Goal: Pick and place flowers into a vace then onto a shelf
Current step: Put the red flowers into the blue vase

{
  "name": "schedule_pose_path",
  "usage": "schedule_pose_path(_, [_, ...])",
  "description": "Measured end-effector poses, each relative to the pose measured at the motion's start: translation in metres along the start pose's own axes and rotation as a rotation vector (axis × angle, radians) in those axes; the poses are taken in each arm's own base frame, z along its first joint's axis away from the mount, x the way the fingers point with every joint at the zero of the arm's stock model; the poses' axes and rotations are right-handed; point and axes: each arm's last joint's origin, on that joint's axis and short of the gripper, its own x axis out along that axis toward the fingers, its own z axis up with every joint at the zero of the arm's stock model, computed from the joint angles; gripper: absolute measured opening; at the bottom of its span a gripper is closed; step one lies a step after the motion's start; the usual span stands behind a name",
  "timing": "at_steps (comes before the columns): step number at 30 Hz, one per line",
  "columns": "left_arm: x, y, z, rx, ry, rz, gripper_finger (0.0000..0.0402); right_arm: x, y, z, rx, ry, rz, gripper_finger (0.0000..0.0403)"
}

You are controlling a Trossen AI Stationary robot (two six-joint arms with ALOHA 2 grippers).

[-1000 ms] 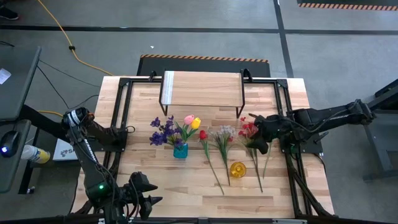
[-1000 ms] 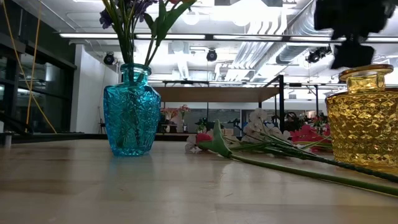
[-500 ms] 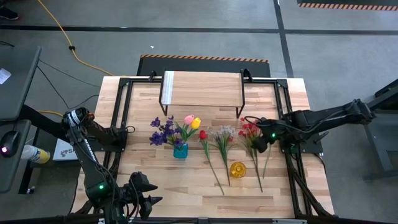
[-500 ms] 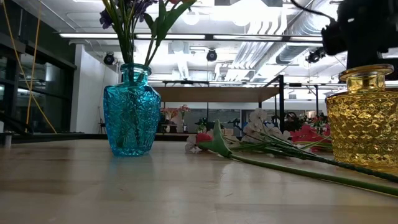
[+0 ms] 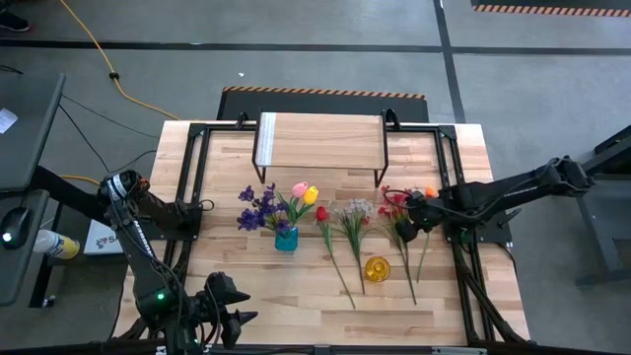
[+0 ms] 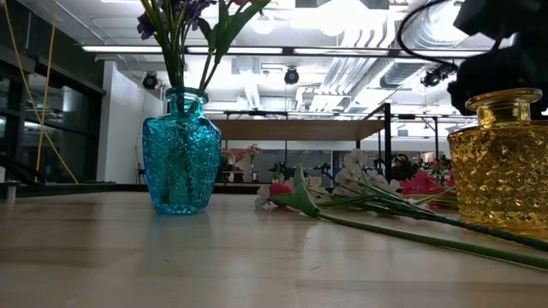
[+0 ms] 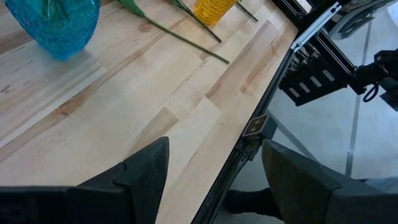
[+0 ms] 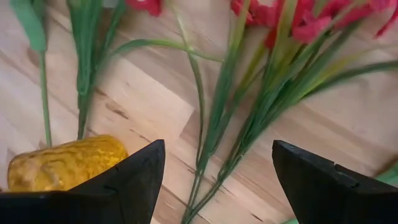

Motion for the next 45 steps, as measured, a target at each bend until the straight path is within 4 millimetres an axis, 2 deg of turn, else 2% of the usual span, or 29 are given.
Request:
schedule_pose_path(12, [0.0, 0.0, 0.001, -0.001, -0.032, -0.004, 0.0287, 0.017, -0.019, -0.005, 0.091, -0.001, -0.058, 0.0287])
schedule_pose_path(24, [0.0, 0.0, 0.002, 0.0, -0.074, -0.007, 0.0287, 0.021, -0.017, -0.003, 0.115, -0.035, -0.076, 0.0287])
schedule_pose_path(35, [0.0, 0.0, 0.002, 0.005, -0.078, -0.003, 0.0287, 0.046, -0.008, 0.0, 0.113, -0.02, -0.122, 0.0286])
schedule_pose_path(39, [0.0, 0.0, 0.002, 0.005, -0.078, -0.003, 0.0287, 0.051, -0.009, 0.0, 0.112, -0.021, -0.167, 0.027])
schedule_pose_path(45, [0.0, 0.0, 0.002, 0.006, -0.078, -0.003, 0.0287, 0.05, -0.01, 0.001, 0.109, -0.055, -0.171, 0.022])
